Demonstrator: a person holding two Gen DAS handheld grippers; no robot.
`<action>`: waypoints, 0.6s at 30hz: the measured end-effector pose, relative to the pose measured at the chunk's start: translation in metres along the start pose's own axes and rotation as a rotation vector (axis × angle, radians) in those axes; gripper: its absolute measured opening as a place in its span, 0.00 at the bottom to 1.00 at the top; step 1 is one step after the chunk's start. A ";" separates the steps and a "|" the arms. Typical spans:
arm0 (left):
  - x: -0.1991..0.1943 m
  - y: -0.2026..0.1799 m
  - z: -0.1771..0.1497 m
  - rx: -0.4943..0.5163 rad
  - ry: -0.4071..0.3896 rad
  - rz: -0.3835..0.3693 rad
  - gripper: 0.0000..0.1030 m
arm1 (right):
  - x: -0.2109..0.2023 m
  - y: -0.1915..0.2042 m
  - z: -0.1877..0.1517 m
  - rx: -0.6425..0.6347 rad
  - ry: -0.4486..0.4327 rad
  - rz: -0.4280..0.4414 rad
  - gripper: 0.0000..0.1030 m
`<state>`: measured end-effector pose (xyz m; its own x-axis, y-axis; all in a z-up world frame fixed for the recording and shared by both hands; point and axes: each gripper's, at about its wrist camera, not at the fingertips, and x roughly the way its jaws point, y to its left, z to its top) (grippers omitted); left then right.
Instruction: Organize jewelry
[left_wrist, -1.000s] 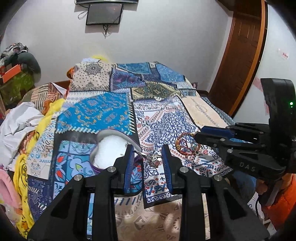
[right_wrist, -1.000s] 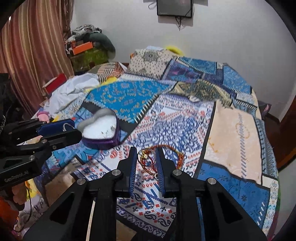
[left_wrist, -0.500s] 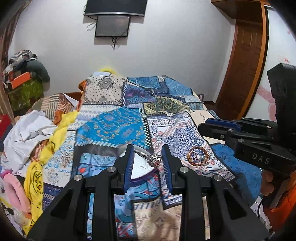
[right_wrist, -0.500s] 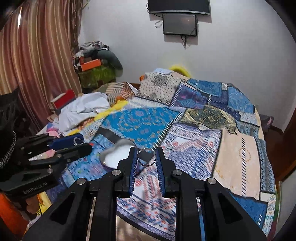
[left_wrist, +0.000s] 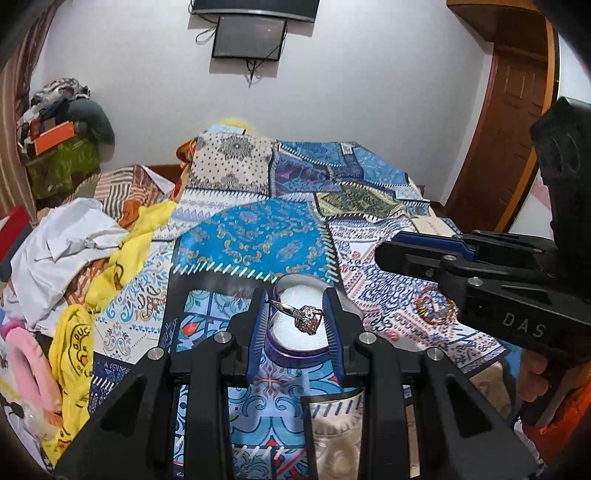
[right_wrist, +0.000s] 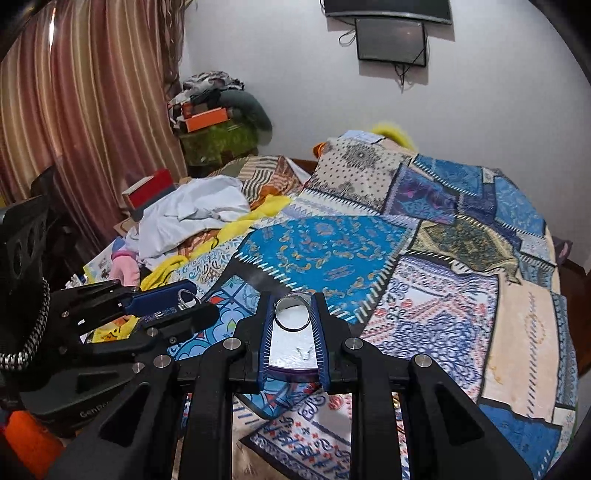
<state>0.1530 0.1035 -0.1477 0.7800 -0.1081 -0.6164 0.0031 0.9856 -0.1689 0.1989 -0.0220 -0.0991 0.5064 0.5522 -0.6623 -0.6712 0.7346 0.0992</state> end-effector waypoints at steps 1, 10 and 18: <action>0.003 0.001 -0.002 -0.003 0.008 -0.001 0.29 | 0.004 0.000 0.000 0.002 0.008 0.003 0.18; 0.037 0.002 -0.011 -0.002 0.076 -0.036 0.29 | 0.036 -0.006 -0.004 0.038 0.074 0.029 0.18; 0.059 0.001 -0.015 0.006 0.111 -0.053 0.29 | 0.051 -0.011 -0.006 0.058 0.105 0.054 0.18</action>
<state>0.1897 0.0956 -0.1962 0.7042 -0.1730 -0.6886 0.0464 0.9790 -0.1985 0.2291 -0.0044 -0.1381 0.4091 0.5492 -0.7287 -0.6620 0.7282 0.1772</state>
